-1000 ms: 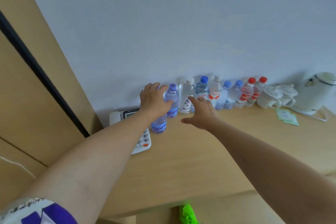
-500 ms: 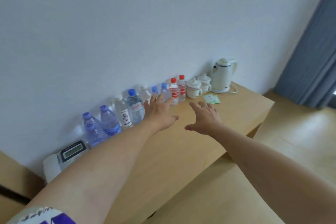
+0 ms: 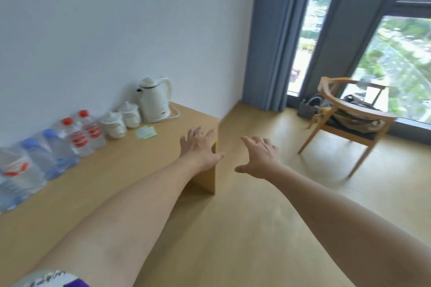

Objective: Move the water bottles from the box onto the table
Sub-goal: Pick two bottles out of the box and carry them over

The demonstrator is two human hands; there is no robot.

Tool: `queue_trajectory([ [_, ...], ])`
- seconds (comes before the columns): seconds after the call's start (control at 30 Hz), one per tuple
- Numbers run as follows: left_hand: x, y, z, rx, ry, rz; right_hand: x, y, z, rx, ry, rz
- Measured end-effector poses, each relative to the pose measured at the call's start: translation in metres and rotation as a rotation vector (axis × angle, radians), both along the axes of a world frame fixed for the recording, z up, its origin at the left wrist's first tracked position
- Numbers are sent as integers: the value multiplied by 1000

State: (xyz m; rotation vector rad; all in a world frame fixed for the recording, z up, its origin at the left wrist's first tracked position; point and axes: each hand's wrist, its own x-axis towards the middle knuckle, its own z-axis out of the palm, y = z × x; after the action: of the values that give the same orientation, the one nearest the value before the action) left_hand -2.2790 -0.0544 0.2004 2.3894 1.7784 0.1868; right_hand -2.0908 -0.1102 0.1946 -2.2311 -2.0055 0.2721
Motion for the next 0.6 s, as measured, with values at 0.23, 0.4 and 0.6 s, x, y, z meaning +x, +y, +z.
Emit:
queue_trajectory([
  [0.23,202,5,-9,-16,-39,-308,165,-46,-7,-16,20,-322],
  [0.4,343,11,-22,-17,-53,-574,270,-76,-23,-43,65,-586],
  [0.6,520,29,-38,-40,-75,-830,398,-88,-39,-97,52,-858],
])
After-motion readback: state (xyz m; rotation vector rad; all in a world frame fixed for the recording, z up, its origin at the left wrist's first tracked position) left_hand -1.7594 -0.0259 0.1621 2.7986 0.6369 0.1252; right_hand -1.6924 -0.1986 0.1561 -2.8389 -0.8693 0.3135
